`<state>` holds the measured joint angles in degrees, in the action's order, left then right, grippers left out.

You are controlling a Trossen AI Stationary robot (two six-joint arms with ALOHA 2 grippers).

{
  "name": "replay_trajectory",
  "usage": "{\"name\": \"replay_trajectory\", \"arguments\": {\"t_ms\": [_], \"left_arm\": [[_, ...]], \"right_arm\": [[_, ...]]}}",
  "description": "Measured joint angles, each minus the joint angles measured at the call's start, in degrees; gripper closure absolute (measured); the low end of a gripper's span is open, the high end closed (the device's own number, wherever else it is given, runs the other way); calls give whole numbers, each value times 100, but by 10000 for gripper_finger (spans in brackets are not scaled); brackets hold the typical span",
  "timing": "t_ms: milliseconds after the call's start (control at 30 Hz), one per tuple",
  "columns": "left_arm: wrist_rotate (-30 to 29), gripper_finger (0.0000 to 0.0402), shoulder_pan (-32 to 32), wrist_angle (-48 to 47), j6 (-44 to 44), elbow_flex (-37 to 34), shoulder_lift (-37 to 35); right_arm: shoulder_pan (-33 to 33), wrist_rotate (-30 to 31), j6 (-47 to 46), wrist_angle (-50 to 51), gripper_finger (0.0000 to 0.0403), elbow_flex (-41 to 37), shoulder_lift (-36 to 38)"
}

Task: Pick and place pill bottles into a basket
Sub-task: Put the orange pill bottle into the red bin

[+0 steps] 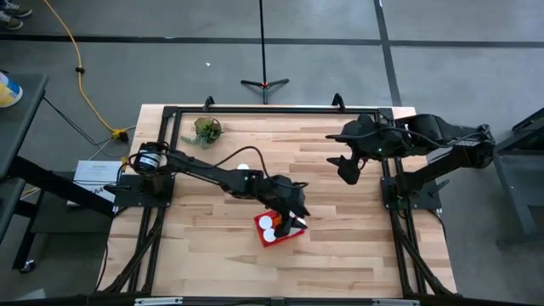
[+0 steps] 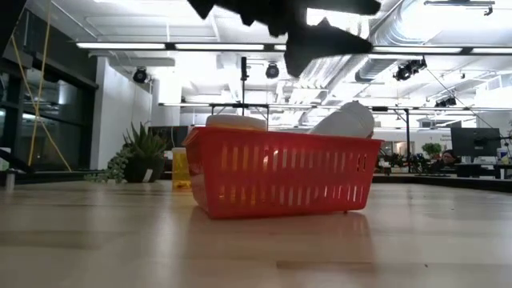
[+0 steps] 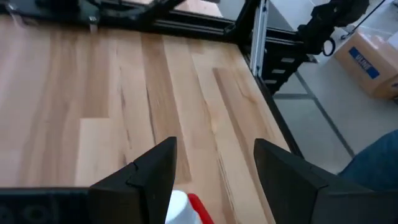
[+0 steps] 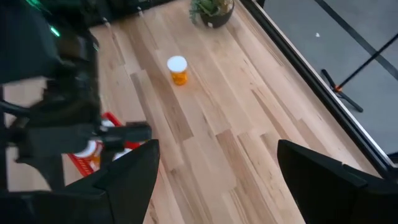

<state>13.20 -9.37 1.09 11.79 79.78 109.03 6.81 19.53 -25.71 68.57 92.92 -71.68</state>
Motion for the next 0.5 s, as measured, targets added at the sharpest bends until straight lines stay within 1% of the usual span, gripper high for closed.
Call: {"name": "replay_trajectory", "arguments": {"t_ms": [133,267,367,500], "left_arm": [[-167,151,3,-297,-376,350,-138],[-493,151,145,-1311,-820,717,-431],[-455,151,522,-1861,-768,742,-841],[-261,151,1061,-2200,-706,543,-1557]], "right_arm": [[0,109,-22,306,86,0,0],[0,169,28,386,86,0,5],[0,157,91,357,86,0,30],[0,182,172,353,86,0,133]]}}
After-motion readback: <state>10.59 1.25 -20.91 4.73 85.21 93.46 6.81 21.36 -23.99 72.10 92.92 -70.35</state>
